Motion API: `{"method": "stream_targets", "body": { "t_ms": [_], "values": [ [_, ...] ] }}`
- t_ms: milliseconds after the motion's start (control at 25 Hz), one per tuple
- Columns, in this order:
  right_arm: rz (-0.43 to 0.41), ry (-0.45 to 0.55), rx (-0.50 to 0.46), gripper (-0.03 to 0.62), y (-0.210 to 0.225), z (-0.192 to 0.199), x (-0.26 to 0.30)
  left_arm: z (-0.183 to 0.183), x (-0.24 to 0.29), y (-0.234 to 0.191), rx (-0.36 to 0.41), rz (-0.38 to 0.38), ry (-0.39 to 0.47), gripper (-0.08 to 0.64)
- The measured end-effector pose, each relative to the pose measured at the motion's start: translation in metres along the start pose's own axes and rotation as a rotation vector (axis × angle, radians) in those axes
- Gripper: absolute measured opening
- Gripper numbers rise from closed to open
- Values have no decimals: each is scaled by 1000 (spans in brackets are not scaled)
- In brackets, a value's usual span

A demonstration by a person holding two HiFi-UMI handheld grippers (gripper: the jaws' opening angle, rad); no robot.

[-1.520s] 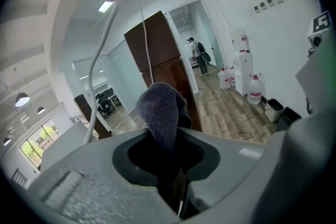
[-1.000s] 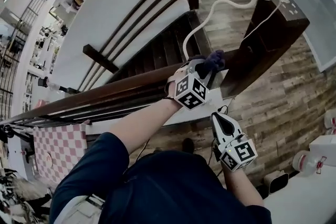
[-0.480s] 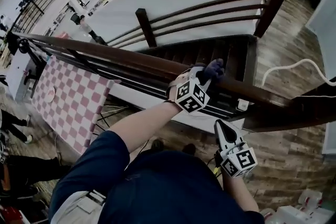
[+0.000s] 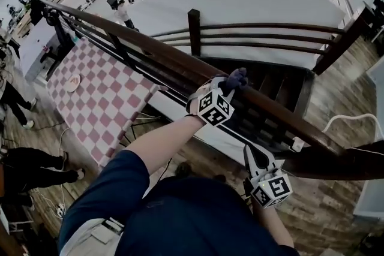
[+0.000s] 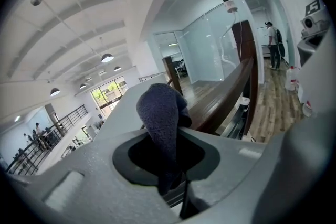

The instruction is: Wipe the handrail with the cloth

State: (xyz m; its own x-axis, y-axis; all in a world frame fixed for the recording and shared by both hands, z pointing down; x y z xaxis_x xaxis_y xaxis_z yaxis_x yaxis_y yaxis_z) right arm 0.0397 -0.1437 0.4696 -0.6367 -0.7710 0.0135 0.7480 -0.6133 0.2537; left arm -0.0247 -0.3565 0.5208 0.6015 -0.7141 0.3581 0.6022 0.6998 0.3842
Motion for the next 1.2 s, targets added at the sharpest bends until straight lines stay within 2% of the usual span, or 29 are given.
{"method": "stream_targets", "body": {
  "t_ms": [200,560,840,1200],
  "values": [
    [-58,-8,-16,11,-24,2,28,21,-27,-25,-54,-28,5,69],
    [-120,-8,-30,11,-46,-2,54,-7,-117,-12,-190,11,192,69],
    [-139,-17,-39,11,-48,0,61,-32,-182,26,-307,70,312,69],
    [-165,-8,-76,11,-50,1,61,-40,-210,80,-428,152,408,69]
  ]
}}
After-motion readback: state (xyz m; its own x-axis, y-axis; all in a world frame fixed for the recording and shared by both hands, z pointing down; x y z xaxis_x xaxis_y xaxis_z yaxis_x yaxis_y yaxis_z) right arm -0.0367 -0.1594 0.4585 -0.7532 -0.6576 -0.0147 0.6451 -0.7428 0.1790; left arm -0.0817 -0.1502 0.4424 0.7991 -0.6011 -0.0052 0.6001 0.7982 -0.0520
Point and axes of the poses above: the fingertips, and each gripper's own axes: x forward along the fingers, y to its right, z out of its underside, the point moved 1 cm from there along -x, backward along the fingers, and after that the axes turned 8 degrees about y, right-handed, at the moved point
